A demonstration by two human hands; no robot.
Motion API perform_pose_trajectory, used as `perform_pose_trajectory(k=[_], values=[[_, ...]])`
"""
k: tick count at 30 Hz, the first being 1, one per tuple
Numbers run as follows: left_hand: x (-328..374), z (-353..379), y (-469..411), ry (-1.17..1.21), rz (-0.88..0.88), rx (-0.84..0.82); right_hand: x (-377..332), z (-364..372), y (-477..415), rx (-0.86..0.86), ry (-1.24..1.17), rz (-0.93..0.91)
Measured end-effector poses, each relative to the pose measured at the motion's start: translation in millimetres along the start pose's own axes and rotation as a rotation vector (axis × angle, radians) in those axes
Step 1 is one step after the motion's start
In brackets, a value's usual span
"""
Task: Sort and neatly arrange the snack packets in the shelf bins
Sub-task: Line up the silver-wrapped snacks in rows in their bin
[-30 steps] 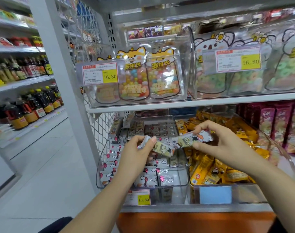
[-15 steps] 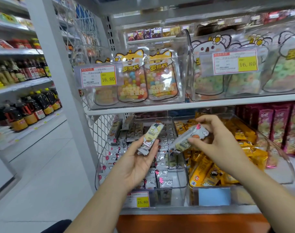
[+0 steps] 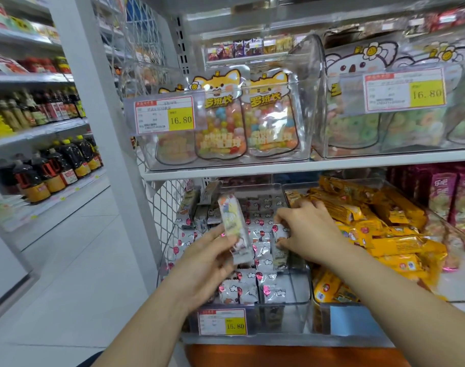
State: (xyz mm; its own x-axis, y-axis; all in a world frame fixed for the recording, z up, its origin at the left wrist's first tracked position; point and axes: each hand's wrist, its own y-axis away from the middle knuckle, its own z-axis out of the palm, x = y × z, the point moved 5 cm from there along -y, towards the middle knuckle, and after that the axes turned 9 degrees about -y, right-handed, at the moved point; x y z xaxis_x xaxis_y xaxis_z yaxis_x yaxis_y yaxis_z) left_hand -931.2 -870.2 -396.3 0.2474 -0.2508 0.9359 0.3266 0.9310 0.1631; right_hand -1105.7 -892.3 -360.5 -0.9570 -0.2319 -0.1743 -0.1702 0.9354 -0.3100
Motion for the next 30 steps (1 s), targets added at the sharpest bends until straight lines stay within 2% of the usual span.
perform_pose_trajectory(k=[5,7,10,12,14,19,22,26,30], values=[[2.6,2.6,-12.2,-0.607,0.098,0.092,2.5,7.4,-10.5,-0.085,-0.051,-0.009],[7.9,11.9,-15.7,-0.718,0.143,0.115,10.6,3.6,-8.9,-0.006,-0.142,0.003],[16.2,31.2,-19.4,-0.82,0.252,0.113,18.6,-16.9,-2.1,0.146,-0.539,0.003],[17.2,44.5,-22.9,-0.864,0.298,0.072,15.4,-29.1,6.7,0.084,-0.861,-0.047],[16.9,55.6,-26.1,-0.884,0.323,0.034,9.7,-37.6,17.3,-0.003,-0.999,-0.098],[13.9,69.1,-24.2,-0.985,0.37,-0.04,13.9,-46.0,30.3,0.146,-0.776,-0.153],[16.5,65.9,-21.5,-1.067,0.392,-0.056,16.8,-49.5,32.1,0.202,-0.74,-0.129],[19.8,60.5,-24.5,-1.451,0.371,-0.075,29.0,-59.5,40.2,0.393,-0.822,-0.033],[6.0,71.0,-27.0,-1.737,0.245,-0.264,36.5,-68.3,51.3,0.492,-0.884,0.025]])
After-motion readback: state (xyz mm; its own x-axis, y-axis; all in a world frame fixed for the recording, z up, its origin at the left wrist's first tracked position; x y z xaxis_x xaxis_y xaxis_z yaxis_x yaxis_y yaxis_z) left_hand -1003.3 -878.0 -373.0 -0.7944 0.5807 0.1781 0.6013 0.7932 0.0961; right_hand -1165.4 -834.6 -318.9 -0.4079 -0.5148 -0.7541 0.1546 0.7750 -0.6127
